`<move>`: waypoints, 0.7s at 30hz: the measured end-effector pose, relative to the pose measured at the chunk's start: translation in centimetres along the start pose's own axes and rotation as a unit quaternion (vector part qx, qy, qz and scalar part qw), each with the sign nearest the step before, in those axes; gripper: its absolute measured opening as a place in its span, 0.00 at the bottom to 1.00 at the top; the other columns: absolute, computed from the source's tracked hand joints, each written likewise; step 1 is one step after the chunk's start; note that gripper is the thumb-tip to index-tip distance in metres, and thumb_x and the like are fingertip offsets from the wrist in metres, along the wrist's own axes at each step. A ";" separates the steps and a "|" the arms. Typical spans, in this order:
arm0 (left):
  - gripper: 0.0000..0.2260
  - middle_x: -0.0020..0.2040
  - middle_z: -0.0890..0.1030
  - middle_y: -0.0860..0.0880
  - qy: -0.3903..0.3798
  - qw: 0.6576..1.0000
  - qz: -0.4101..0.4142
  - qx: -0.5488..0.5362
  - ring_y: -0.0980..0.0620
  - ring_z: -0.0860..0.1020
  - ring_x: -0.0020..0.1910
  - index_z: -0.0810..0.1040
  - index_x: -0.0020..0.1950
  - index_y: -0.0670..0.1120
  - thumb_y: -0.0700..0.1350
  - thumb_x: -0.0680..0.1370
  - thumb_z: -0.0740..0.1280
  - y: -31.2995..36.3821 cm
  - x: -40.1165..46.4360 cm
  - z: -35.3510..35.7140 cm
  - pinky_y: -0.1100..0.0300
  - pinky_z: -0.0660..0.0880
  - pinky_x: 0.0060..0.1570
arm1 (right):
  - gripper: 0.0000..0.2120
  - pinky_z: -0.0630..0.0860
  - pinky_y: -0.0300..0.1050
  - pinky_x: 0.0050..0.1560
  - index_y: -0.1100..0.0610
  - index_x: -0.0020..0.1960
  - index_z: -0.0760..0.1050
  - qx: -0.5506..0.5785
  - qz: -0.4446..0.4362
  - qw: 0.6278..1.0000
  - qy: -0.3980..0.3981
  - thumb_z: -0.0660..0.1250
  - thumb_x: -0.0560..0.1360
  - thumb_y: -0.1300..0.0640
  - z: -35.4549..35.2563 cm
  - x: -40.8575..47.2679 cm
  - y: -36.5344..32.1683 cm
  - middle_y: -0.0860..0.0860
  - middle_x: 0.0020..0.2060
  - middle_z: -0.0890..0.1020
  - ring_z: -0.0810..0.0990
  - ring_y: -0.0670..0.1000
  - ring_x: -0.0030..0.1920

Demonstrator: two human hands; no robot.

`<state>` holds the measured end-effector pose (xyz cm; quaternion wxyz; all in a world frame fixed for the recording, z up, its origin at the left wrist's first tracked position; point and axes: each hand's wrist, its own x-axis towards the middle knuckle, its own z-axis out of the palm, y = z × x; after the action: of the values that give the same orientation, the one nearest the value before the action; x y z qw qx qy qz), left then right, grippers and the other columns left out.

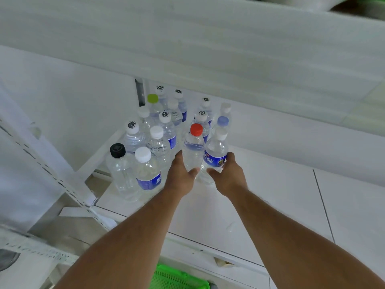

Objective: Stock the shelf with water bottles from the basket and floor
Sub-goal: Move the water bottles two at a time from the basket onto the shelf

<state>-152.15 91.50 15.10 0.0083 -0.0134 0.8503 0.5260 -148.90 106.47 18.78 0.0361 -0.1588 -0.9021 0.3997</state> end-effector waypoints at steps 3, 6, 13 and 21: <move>0.33 0.73 0.70 0.53 -0.005 1.000 -0.007 0.002 0.50 0.70 0.71 0.61 0.76 0.54 0.48 0.75 0.73 0.1 0.1 0.0 0.62 0.66 0.62 | 0.28 0.80 0.46 0.49 0.48 0.67 0.65 0.011 0.001 1.000 0.002 0.75 0.72 0.52 0.2 -0.1 0.0 0.46 0.58 0.79 0.76 0.49 0.48; 0.35 0.75 0.67 0.52 -0.011 1.000 -0.022 0.017 0.50 0.67 0.73 0.58 0.77 0.53 0.48 0.75 0.73 0.2 0.0 0.0 0.57 0.66 0.67 | 0.29 0.76 0.43 0.50 0.48 0.69 0.64 0.022 0.011 1.000 -0.003 0.75 0.73 0.52 0.4 -0.2 0.1 0.47 0.62 0.78 0.75 0.48 0.50; 0.37 0.78 0.61 0.49 -0.038 0.997 -0.051 0.044 0.48 0.62 0.76 0.52 0.80 0.50 0.45 0.77 0.71 0.7 -2.5 -0.6 0.50 0.66 0.72 | 0.32 0.70 0.34 0.32 0.52 0.73 0.61 0.003 0.050 0.998 -0.045 0.72 0.74 0.49 -0.2 -1.5 1.2 0.51 0.64 0.78 0.76 0.49 0.47; 0.32 0.77 0.64 0.48 -0.162 0.954 0.034 0.250 0.47 0.66 0.73 0.58 0.78 0.50 0.51 0.77 0.66 1.3 -8.6 -4.3 0.54 0.65 0.69 | 0.30 0.68 0.50 0.66 0.55 0.73 0.65 -0.238 -0.002 0.970 -0.057 0.60 0.77 0.39 -1.6 -8.6 0.5 0.52 0.68 0.74 0.68 0.56 0.70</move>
<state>-143.55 88.31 18.43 0.1316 0.1032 0.9417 0.2920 -140.36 105.23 20.05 -0.0535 -0.1377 -0.9721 0.1822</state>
